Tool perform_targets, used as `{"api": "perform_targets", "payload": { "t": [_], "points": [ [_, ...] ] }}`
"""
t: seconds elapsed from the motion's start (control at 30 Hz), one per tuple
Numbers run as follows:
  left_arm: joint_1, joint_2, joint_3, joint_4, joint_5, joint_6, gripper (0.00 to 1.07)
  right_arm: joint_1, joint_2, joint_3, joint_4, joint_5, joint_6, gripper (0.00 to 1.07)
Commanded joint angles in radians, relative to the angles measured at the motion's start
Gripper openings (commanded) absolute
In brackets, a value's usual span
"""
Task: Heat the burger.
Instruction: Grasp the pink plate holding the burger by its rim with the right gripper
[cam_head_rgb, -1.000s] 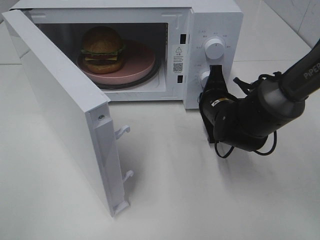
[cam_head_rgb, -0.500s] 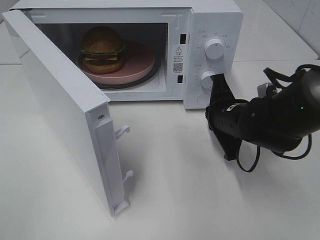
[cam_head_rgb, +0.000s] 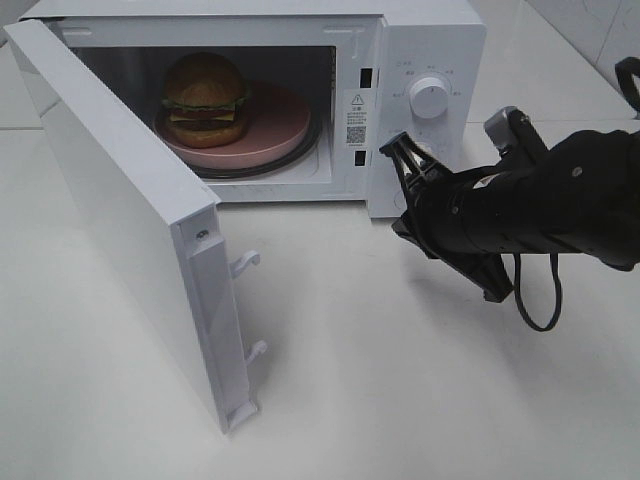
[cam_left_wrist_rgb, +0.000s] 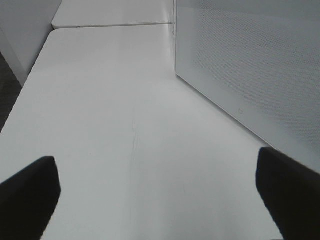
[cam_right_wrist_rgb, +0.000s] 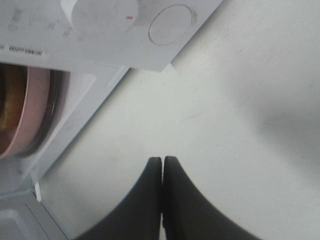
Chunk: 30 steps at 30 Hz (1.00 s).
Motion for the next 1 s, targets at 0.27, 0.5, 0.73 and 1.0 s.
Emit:
{"api": "perform_targets", "payload": {
  "t": [0.27, 0.5, 0.73, 1.0],
  "points": [
    [0.001, -0.017, 0.004, -0.001, -0.002, -0.004, 1.01, -0.018, -0.081, 0.001, -0.122, 0.225, -0.176, 0.0],
    [0.001, -0.017, 0.004, -0.001, -0.002, -0.004, 1.01, -0.072, -0.108, -0.111, -0.367, 0.585, -0.291, 0.01],
    [0.001, -0.017, 0.004, -0.001, -0.002, -0.004, 1.01, -0.072, -0.108, -0.209, -0.395, 0.78, -0.521, 0.02],
    [0.001, -0.017, 0.004, -0.001, -0.002, -0.004, 1.01, -0.072, -0.108, -0.305, -0.397, 1.013, -0.882, 0.04]
  ]
}}
